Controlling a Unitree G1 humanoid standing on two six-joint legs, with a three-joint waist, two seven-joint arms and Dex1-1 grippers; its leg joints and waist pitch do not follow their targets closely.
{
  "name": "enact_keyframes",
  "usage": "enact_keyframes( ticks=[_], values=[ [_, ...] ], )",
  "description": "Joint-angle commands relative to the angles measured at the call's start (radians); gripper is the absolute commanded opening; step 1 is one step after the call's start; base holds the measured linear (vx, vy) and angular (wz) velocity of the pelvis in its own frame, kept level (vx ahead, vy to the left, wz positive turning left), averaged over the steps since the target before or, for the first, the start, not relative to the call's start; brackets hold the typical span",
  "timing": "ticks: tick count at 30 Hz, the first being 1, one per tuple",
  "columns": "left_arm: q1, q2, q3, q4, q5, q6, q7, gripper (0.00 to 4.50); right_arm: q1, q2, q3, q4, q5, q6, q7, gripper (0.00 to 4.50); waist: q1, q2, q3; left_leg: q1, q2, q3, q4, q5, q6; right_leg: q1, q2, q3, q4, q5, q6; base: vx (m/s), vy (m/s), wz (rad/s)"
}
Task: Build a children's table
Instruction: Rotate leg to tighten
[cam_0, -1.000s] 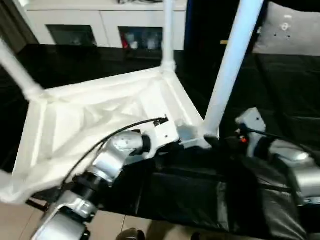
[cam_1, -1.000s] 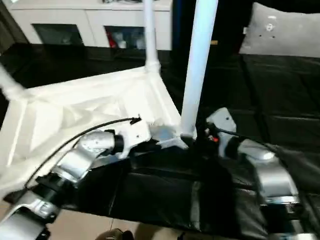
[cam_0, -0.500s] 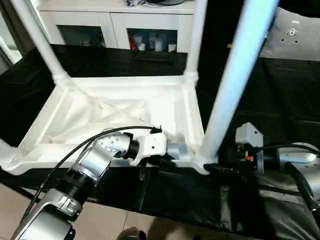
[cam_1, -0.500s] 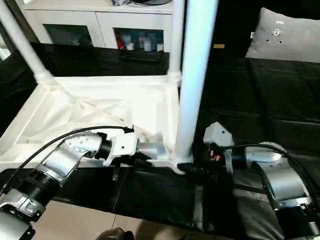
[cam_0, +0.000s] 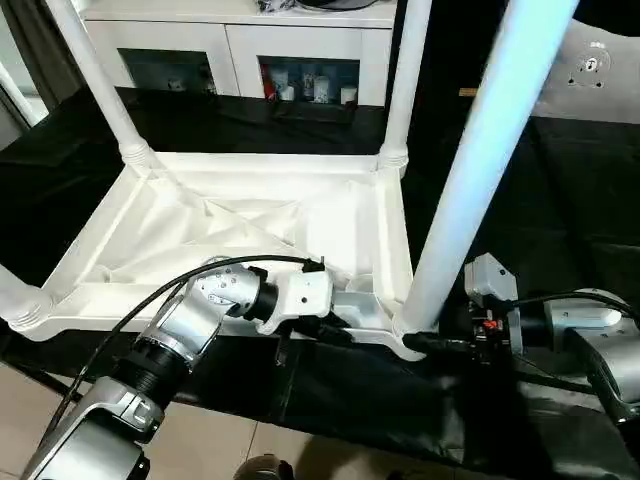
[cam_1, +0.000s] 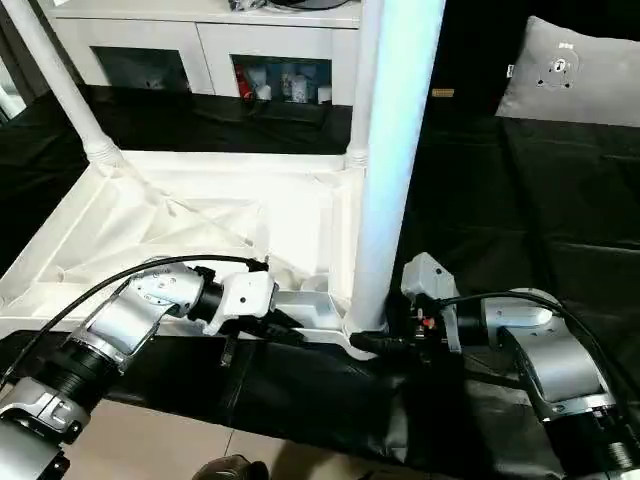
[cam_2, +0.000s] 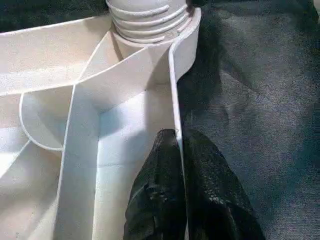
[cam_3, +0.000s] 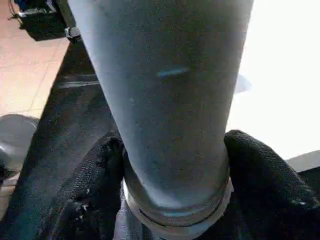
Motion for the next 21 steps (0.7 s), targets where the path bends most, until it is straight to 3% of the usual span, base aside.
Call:
enact_keyframes(
  ticks=[1, 6, 8, 9, 10, 11, 13, 18, 19, 21],
  values=[
    [-0.002, -0.001, -0.040, 0.006, 0.018, -0.010, -0.033, 0.00, -0.004, 0.013, 0.010, -0.010, 0.025, 0.006, 0.022, 2.82, -0.003, -0.025, -0.065, 0.010, 0.058, -0.016, -0.066, -0.131, 0.115, 0.053, -0.074, 0.046, -0.068, -0.199, -0.229, 0.000, 0.000, 0.00],
    [0.011, -0.018, -0.015, -0.004, 0.008, 0.029, 0.017, 0.00, 0.023, 0.038, 0.015, -0.038, 0.035, 0.031, -0.009, 2.71, -0.003, -0.024, -0.064, 0.011, 0.058, -0.016, -0.067, -0.136, 0.111, 0.053, -0.073, 0.046, -0.069, -0.198, -0.230, 0.000, 0.000, 0.00],
    [0.020, -0.047, 0.012, -0.019, 0.008, 0.087, 0.093, 0.00, 0.021, 0.087, 0.009, -0.034, 0.018, 0.064, -0.111, 2.71, -0.007, -0.023, -0.060, 0.011, 0.057, -0.017, -0.071, -0.158, 0.102, 0.052, -0.073, 0.045, -0.073, -0.229, -0.225, 0.000, 0.000, 0.00],
    [0.020, -0.047, 0.012, -0.019, 0.008, 0.087, 0.093, 0.00, 0.021, 0.087, 0.009, -0.034, 0.018, 0.064, -0.111, 2.71, -0.009, -0.019, -0.059, 0.012, 0.058, -0.017, -0.072, -0.163, 0.093, 0.050, -0.073, 0.046, -0.073, -0.241, -0.225, 0.000, 0.000, 0.00],
    [0.031, -0.091, 0.044, -0.047, -0.012, 0.161, 0.164, 0.00, 0.005, 0.149, -0.005, -0.008, -0.018, 0.080, -0.237, 2.70, -0.014, -0.019, -0.052, 0.015, 0.055, -0.018, -0.078, -0.211, 0.069, 0.048, -0.074, 0.045, -0.085, -0.330, -0.204, 0.000, 0.000, 0.00],
    [0.038, -0.124, 0.064, -0.063, -0.029, 0.195, 0.210, 0.00, -0.003, 0.188, -0.011, 0.004, -0.033, 0.084, -0.303, 2.70, -0.018, -0.018, -0.051, 0.017, 0.056, -0.017, -0.079, -0.221, 0.055, 0.045, -0.073, 0.045, -0.085, -0.351, -0.201, 0.000, 0.000, 0.00],
    [0.044, -0.180, 0.090, -0.080, -0.049, 0.254, 0.284, 0.00, -0.016, 0.253, -0.018, 0.018, -0.051, 0.106, -0.405, 2.70, -0.036, -0.025, -0.049, 0.013, 0.048, -0.025, -0.087, -0.254, 0.026, 0.053, -0.075, 0.040, -0.094, -0.440, -0.161, 0.000, 0.000, 0.00],
    [0.030, -0.285, 0.111, -0.069, -0.011, 0.331, 0.459, 0.00, -0.056, 0.370, -0.053, 0.077, -0.085, 0.149, -0.607, 2.70, -0.064, -0.028, -0.045, 0.019, 0.043, -0.022, -0.088, -0.270, 0.033, 0.045, -0.070, 0.043, -0.108, -0.448, -0.147, 0.000, 0.000, 0.00],
    [0.021, -0.355, 0.107, -0.061, 0.025, 0.371, 0.561, 0.00, -0.085, 0.431, -0.081, 0.127, -0.114, 0.161, -0.743, 2.69, -0.065, -0.027, -0.046, 0.019, 0.043, -0.022, -0.086, -0.270, 0.033, 0.045, -0.070, 0.043, -0.107, -0.455, -0.144, 0.000, 0.000, 0.00],
    [0.011, -0.419, 0.104, -0.048, 0.064, 0.402, 0.661, 0.00, -0.109, 0.469, -0.092, 0.173, -0.166, 0.152, -0.863, 2.69, -0.071, -0.025, -0.046, 0.018, 0.041, -0.024, -0.088, -0.257, 0.028, 0.045, -0.072, 0.041, -0.111, -0.479, -0.133, 0.000, 0.000, 0.00]
  ],
)
